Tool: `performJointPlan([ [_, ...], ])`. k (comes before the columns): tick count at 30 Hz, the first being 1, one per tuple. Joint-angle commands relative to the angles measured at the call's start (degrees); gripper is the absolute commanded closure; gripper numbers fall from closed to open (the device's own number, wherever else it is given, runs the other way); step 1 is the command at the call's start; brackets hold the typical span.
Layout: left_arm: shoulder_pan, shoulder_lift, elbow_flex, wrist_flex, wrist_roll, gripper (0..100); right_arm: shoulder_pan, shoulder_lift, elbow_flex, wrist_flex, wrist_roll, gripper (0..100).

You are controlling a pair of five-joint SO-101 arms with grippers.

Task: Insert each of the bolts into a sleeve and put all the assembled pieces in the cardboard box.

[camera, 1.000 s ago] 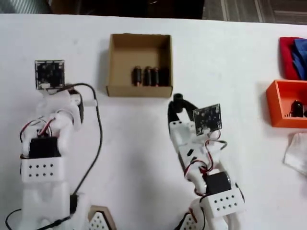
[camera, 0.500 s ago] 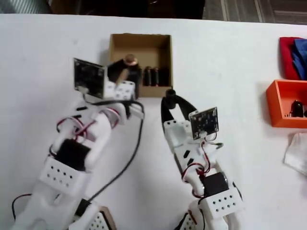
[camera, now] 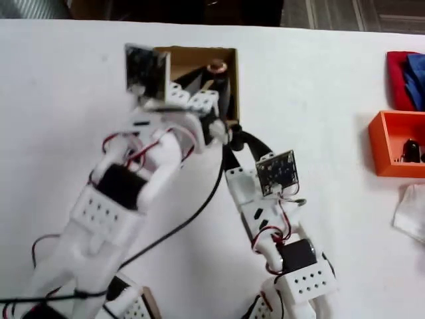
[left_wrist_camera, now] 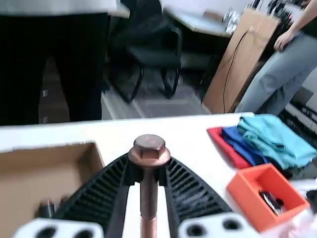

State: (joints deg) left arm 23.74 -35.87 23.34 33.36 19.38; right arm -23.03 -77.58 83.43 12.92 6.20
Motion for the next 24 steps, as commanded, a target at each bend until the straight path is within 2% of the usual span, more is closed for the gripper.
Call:
performJointPlan([
  [1,1.6,4.0,-8.1,5.4,1.8,97,-0.4,-1.9,-0.7,-1.7,0.6,97.5],
  [10,4.1,6.1,-9.9,7.3,2.0,97,-0.4,-1.9,-0.8,-1.7,0.6,97.5],
  [20,3.7,6.4,-9.6,7.5,2.1,97,-0.4,-1.9,-0.9,-4.1,0.5,97.5],
  [24,3.6,6.4,-10.2,7.2,2.0,97,-0.4,-1.9,-0.9,-3.9,-3.9,97.6],
])
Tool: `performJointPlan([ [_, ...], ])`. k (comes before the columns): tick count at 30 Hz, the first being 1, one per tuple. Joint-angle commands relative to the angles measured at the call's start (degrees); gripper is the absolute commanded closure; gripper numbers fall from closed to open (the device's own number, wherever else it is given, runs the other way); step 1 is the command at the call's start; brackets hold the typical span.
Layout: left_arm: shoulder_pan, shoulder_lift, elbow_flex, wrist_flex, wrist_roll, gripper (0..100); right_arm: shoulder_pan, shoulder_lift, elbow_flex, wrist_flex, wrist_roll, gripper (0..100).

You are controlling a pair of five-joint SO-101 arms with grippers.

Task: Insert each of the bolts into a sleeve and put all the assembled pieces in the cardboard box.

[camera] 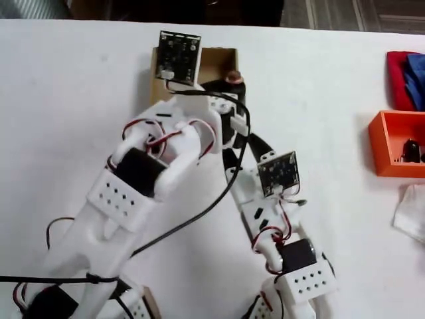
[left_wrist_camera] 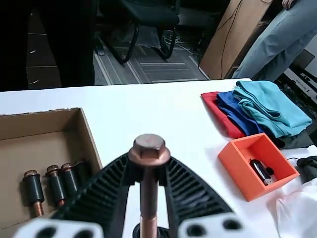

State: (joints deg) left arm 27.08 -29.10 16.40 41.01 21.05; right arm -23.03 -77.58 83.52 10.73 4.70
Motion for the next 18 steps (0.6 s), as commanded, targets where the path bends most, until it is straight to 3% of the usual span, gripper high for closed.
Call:
performJointPlan([
  [1,0.3,-0.4,-3.3,-0.4,0.4,97,-0.4,-1.9,-1.0,-1.6,-2.5,97.6],
  [18,0.3,-0.3,-2.8,-3.3,0.1,97,-0.5,-1.9,-1.0,-1.5,-2.3,97.6],
])
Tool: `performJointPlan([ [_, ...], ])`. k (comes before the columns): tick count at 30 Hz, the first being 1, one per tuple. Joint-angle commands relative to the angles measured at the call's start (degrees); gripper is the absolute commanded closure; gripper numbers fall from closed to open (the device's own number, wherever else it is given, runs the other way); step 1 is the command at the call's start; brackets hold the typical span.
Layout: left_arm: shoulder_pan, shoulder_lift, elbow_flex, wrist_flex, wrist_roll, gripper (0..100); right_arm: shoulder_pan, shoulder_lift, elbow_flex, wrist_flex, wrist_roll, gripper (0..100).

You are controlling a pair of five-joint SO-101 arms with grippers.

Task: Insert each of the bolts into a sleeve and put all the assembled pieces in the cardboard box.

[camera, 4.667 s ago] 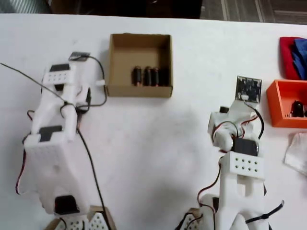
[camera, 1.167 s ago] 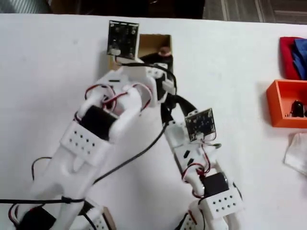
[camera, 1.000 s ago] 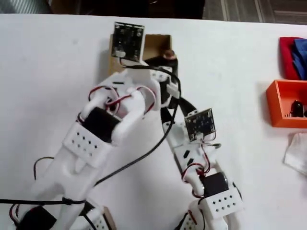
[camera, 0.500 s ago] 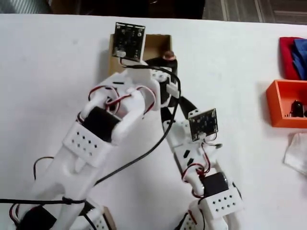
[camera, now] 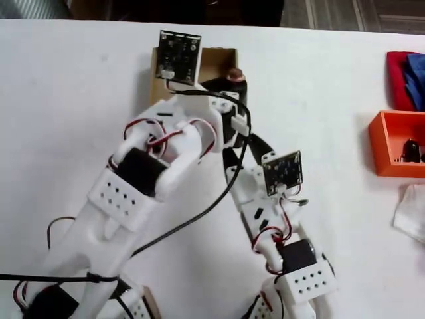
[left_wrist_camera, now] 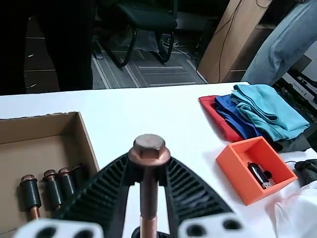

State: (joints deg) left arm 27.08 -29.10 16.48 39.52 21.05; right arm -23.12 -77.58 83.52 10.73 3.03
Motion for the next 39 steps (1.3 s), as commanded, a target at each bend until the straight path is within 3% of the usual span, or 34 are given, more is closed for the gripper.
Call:
performJointPlan([
  [1,0.3,-0.3,-3.0,-1.8,0.1,97,-0.4,-1.9,-1.0,-1.5,-0.6,97.6],
  [18,0.2,3.3,-2.7,-1.6,0.1,97,-0.3,-1.9,-1.0,-1.5,-1.1,97.6],
  [26,0.3,3.1,-2.7,8.0,0.1,97,-0.3,-1.9,-1.0,-1.5,-1.1,97.6],
  [39,0.8,3.0,-2.7,9.8,0.1,97,1.3,-1.9,-1.0,-1.5,-1.1,97.6],
])
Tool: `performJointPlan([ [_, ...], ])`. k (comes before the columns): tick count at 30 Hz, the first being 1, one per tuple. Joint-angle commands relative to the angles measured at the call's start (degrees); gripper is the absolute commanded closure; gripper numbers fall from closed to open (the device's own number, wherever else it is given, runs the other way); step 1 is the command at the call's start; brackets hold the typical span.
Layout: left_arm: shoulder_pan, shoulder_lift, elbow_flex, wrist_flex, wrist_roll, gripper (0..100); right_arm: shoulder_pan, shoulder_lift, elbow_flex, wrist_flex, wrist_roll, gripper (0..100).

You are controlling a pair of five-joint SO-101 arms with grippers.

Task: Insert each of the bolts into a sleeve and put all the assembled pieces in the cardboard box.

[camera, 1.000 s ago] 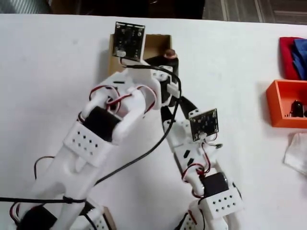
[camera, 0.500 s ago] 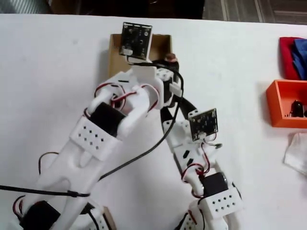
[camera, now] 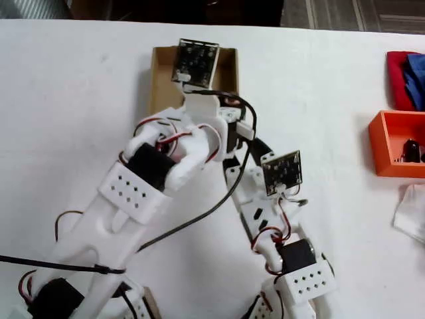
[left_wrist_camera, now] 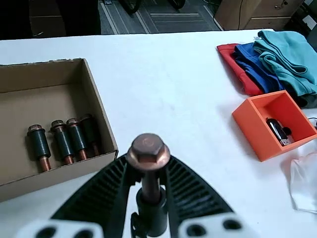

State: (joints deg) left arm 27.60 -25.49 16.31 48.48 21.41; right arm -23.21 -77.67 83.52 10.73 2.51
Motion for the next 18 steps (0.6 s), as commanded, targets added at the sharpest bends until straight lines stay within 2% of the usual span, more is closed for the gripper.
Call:
performJointPlan([
  [1,0.3,-0.6,-2.5,1.8,-0.3,97,2.1,-1.9,-1.0,-1.6,-0.6,97.6],
  [11,1.1,-0.2,-2.1,4.3,-0.3,97,2.6,-1.9,-1.0,-1.8,-0.6,97.6],
  [15,1.1,-0.4,0.2,3.9,-0.3,90,2.5,-1.9,-1.0,-1.8,-0.6,97.6],
  [18,1.1,-0.5,0.8,4.1,-0.4,90,2.5,-1.9,-1.0,-1.8,-0.6,97.6],
])
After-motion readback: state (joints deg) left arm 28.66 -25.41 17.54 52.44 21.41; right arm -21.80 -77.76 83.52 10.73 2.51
